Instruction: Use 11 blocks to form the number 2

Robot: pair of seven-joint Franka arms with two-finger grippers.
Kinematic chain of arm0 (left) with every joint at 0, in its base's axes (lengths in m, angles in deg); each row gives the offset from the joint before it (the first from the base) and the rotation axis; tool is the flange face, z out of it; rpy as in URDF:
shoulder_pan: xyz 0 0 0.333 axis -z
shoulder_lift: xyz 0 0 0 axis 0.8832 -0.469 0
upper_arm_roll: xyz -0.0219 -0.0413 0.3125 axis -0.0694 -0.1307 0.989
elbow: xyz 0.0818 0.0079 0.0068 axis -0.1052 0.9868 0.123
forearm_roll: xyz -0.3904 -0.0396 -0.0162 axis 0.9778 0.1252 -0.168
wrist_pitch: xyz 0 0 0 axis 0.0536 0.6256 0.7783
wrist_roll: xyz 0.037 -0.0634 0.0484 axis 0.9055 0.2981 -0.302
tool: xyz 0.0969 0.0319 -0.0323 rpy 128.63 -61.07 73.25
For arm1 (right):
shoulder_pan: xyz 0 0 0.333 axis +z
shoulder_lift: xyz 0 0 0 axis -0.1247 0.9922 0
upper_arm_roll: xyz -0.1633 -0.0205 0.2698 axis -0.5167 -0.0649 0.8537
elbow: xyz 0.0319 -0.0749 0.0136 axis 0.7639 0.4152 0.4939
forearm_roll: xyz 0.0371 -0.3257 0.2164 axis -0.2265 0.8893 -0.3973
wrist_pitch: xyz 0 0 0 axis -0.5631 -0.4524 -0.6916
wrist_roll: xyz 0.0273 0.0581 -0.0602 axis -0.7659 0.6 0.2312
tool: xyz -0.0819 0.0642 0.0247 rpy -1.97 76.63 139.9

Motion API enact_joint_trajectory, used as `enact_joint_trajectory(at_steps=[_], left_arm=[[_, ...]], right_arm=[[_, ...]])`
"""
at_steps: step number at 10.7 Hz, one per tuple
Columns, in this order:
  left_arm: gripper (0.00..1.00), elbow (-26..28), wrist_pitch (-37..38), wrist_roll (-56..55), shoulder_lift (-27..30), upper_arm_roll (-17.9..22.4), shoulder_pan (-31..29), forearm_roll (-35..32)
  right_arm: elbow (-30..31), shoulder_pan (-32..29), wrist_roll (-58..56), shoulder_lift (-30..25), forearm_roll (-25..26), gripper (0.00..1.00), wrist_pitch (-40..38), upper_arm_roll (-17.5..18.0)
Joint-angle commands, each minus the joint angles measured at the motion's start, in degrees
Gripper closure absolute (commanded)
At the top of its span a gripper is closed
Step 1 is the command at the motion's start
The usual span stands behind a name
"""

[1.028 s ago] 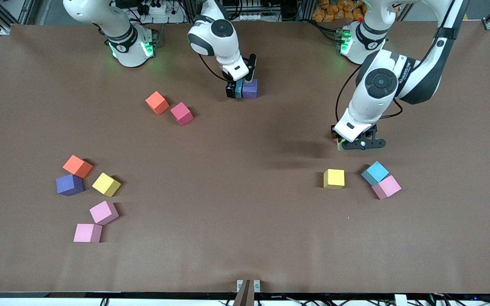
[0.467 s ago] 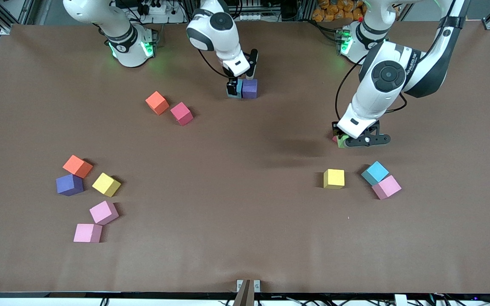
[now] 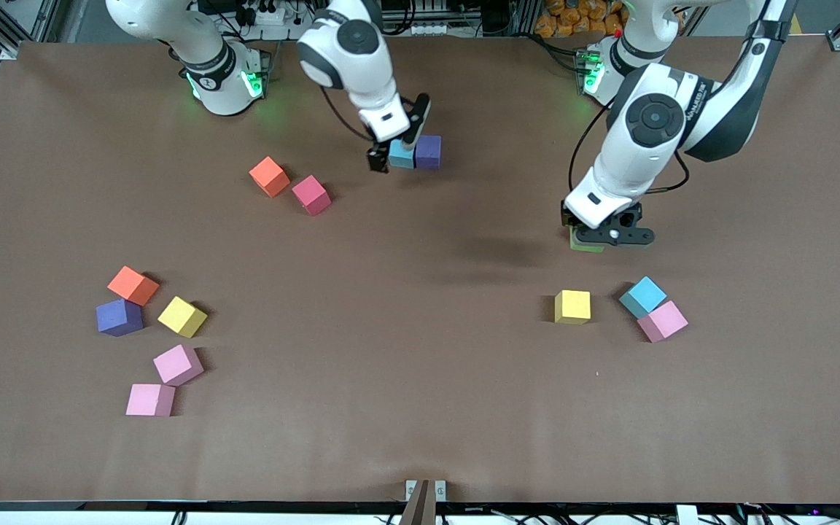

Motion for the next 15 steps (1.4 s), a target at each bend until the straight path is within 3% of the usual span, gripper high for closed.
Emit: enact_joint_trajectory(at_steps=[1, 4, 5, 9, 12, 15], left_arm=[[1.0, -2.8, 3.46, 4.56, 1.21, -2.25, 0.2, 1.63], [0.99, -3.6, 4.52, 6.49, 2.08, -8.75, 0.38, 1.55], [0.99, -3.43, 5.22, 7.81, 2.09, -10.77, 0.81, 1.55], [1.0, -3.25, 12.59, 19.57, 2.17, -16.41, 1.17, 1.28], [1.0, -0.8, 11.73, 21.71, 1.82, -20.72, 2.14, -3.44], [1.0, 2.18, 8.05, 38.54, 1.64, -20.9, 2.14, -3.11]], right_arm=[[1.26, -0.02, 0.64, -4.18, 0.5, 0.0, -4.26, -4.83], [1.96, -0.02, 0.91, -6.65, 0.5, 0.0, -8.83, -12.82], [2.4, -0.54, 0.9, -6.83, 0.59, 0.0, -9.63, -13.63], [3.98, -5.29, 1.78, -5.43, 0.68, 0.0, -10.43, -14.25], [5.3, -5.65, 3.63, -3.67, 0.07, 0.0, -9.73, -14.16], [5.3, -5.56, 3.63, 0.02, -6.51, 0.0, -9.55, -14.08]])
